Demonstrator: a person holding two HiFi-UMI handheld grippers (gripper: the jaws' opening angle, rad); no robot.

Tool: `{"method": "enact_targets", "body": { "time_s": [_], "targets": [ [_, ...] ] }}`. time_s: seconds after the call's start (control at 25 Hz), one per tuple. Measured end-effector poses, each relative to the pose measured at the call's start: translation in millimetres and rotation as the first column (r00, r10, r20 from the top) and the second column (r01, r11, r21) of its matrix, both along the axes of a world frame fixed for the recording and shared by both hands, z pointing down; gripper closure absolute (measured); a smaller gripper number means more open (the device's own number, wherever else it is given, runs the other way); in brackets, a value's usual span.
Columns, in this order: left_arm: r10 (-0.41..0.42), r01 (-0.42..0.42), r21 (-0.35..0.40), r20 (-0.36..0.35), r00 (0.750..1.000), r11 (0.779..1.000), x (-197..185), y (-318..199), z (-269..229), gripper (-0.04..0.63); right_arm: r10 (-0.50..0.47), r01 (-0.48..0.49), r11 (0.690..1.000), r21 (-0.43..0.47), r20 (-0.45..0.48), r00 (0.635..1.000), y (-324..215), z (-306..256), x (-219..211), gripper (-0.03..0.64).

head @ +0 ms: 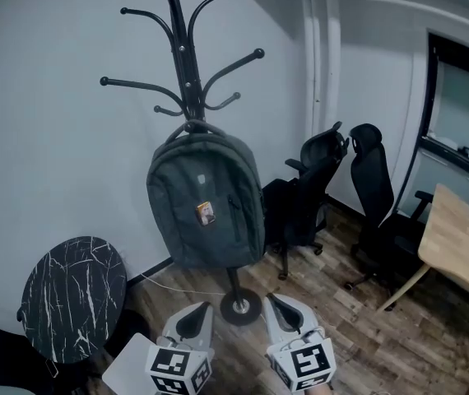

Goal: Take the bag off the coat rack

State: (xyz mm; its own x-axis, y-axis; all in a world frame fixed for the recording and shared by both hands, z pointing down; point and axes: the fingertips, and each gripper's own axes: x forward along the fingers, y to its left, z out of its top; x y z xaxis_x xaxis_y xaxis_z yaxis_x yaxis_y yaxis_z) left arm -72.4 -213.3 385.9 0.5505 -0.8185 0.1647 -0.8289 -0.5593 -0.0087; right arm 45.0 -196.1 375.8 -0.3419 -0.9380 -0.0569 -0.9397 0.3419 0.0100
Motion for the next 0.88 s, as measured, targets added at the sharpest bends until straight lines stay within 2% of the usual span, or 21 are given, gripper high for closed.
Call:
{"method": "enact_targets", "body": {
  "time_s": [0.12, 0.28, 0.48, 0.64, 0.88],
  "targets": [
    [-0.03, 0.03, -0.016, 0.004, 1.0, 0.999, -4.8, -10.3, 3.8, 0.584, -0.021, 0.021, 1.0, 0.009, 0.01, 1.0, -11.4, -0.3, -0.2, 0.615],
    [-0.072, 0.072, -0.02, -0.006, 0.997, 0.997, -13.7, -26.6, 3.2, 0.584, -0.022, 0.023, 0.999, 0.035, -0.033, 0.999, -25.9, -3.1, -2.3, 0.615],
    [-0.08, 0.08, -0.008, -0.017, 0.997, 0.997, -20.2, -51.2, 4.8, 0.584, -0.008, 0.007, 1.0, -0.024, -0.037, 0.999, -49.3, -2.3, 2.1, 0.615],
    [-0.111, 0.111, -0.001, -0.026, 0.993, 0.994, -28.4, -77.2, 3.3, 0.584, -0.013, 0.014, 1.0, 0.016, -0.029, 0.999, -72.7, -4.1, 0.8, 0.615],
    [-0.142, 0.143, 0.007, -0.051, 0.989, 0.99, -43.6, -117.3, 0.3, 0.583, -0.004, 0.004, 1.0, 0.01, -0.056, 0.998, -108.7, -4.3, 1.2, 0.614]
  ]
}}
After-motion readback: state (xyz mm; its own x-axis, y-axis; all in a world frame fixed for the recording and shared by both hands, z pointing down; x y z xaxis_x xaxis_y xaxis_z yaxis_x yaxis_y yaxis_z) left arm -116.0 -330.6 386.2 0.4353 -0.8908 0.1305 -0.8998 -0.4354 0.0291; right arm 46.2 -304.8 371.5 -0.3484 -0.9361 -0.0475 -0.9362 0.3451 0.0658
